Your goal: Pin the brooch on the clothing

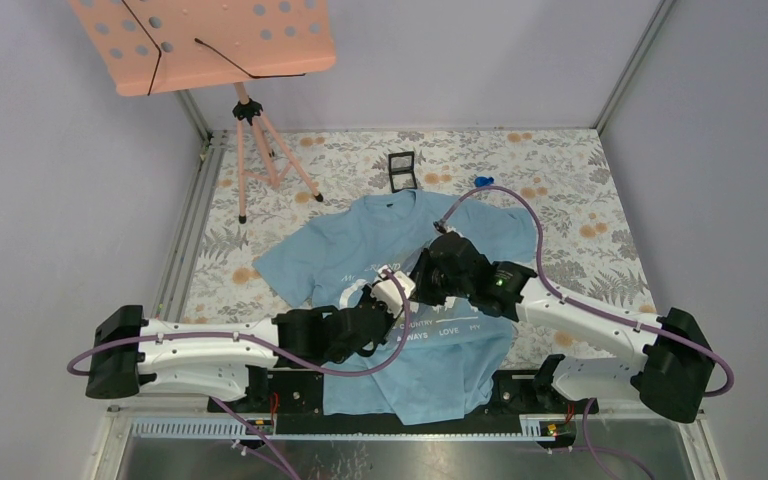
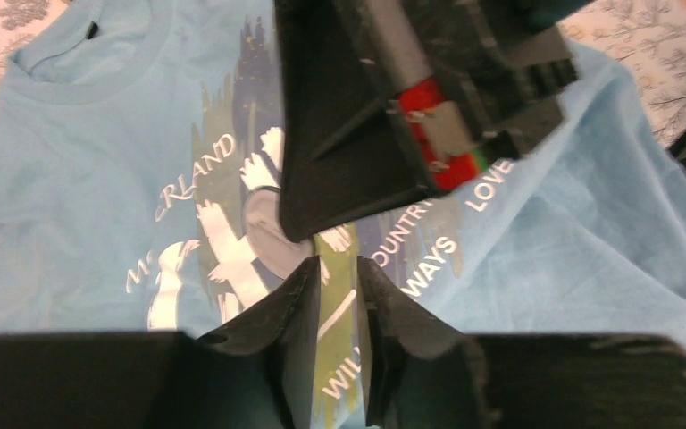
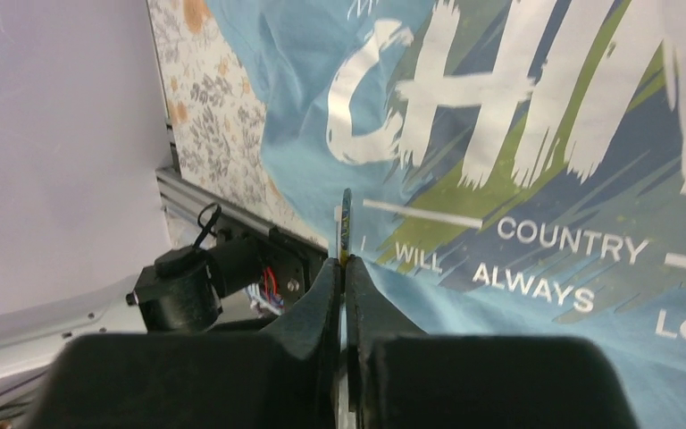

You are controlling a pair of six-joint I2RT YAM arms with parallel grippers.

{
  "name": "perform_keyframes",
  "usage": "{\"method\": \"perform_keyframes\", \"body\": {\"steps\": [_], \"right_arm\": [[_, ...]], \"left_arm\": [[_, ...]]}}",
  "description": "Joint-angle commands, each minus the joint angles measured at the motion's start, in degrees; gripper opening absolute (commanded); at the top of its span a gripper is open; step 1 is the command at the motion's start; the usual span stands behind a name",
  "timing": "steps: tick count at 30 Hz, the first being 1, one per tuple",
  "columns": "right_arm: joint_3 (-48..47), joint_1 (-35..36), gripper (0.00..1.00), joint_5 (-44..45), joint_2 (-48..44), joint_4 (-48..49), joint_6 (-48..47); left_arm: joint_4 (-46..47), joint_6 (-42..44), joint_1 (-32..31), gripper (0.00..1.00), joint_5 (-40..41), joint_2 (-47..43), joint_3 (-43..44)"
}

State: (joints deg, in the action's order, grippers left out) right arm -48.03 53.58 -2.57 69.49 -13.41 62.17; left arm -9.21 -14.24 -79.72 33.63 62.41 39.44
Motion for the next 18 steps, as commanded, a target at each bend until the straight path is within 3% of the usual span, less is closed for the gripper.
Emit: {"method": "perform_keyframes", "body": {"steps": [1,4,9,14,18], "right_arm": [[1.88,0.25,0.00,7.24,-1.28,5.73,-2.17],[6.39,-0.96,0.00,10.15,-4.02,9.87,-5.11],[16.99,-6.66,0.00,6.20,-12.29,22.20,-10.33],[23.89,-7.81,0.00,0.40,-24.42,32.53,-15.82],[25.30,-7.81,0.00,-1.28,-32.30,33.17,-18.17]], "left_arm": [[5.22,-2.38,-1.05,0.36,-2.50,-1.22,2.17],[4.83,-5.41,-1.05,0.58,-3.14,-3.08,-0.09],[6.35,-10.41,-0.45,0.80,-7.97,-11.38,-5.31],[10.53,-16.90,7.66,0.84,-20.74,-19.63,-10.28],[18.03,-24.01,17.27,0.84,-33.54,-23.11,-13.44]]}}
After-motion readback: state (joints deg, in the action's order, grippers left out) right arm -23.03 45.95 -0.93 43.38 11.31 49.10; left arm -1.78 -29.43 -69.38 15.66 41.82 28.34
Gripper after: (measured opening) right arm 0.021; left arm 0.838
